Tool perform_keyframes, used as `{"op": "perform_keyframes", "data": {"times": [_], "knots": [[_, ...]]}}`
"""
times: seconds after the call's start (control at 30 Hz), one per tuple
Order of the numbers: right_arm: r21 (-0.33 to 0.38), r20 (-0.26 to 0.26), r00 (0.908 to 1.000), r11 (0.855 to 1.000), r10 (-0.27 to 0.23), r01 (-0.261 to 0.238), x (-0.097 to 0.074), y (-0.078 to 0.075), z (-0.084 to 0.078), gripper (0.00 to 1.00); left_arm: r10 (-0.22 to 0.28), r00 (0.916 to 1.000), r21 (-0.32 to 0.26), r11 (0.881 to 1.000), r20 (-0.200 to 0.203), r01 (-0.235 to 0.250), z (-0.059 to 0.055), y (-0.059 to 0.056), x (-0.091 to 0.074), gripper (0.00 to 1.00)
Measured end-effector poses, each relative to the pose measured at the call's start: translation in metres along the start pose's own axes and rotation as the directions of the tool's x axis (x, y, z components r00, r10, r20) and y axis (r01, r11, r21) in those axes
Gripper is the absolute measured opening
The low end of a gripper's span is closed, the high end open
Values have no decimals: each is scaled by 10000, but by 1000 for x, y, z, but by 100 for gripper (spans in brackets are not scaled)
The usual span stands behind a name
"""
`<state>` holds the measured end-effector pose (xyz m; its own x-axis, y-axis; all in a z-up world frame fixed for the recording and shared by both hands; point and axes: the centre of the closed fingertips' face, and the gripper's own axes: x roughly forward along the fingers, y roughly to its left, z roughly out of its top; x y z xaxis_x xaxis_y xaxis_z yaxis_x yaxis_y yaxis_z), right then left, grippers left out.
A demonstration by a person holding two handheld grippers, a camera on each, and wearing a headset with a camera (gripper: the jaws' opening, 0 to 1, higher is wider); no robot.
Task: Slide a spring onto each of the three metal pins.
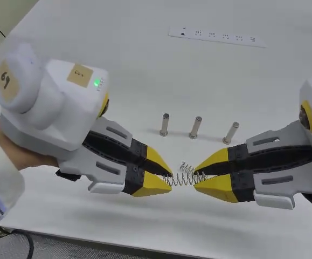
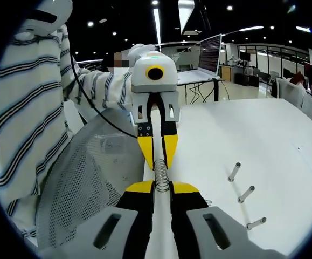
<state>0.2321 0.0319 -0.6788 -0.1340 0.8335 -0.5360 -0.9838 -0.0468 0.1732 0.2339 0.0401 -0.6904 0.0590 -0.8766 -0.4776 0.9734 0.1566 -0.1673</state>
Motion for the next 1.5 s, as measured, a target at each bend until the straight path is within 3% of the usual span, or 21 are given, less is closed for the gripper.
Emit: {"op": "perform_keyframes", "data": {"times": [0.47, 0.87, 1.0, 1.37, 1.5], "knots": [[-342, -137, 9998, 9993, -132, 128, -11, -2, 18, 8, 59, 9991, 199, 9998, 429, -68, 7, 1, 11, 2], [-840, -672, 9977, 9964, -122, 65, -15, 1, 23, 8, 180, 9951, 449, 9987, 975, -224, 17, 2, 22, 2], [-851, -928, 9955, 9963, -187, 108, -17, -2, 18, 8, 275, 9948, 680, 9971, 977, -342, 17, 5, 26, 2], [-1230, -1419, 9897, 9924, -176, 0, -23, -4, 18, 8, 396, 9874, 607, 9969, 1534, -494, 23, 8, 25, 2], [-1478, -1906, 9815, 9889, -165, -121, -21, -3, 16, 9, 483, 9842, 522, 9970, 1706, -579, 21, 8, 24, 2]]}}
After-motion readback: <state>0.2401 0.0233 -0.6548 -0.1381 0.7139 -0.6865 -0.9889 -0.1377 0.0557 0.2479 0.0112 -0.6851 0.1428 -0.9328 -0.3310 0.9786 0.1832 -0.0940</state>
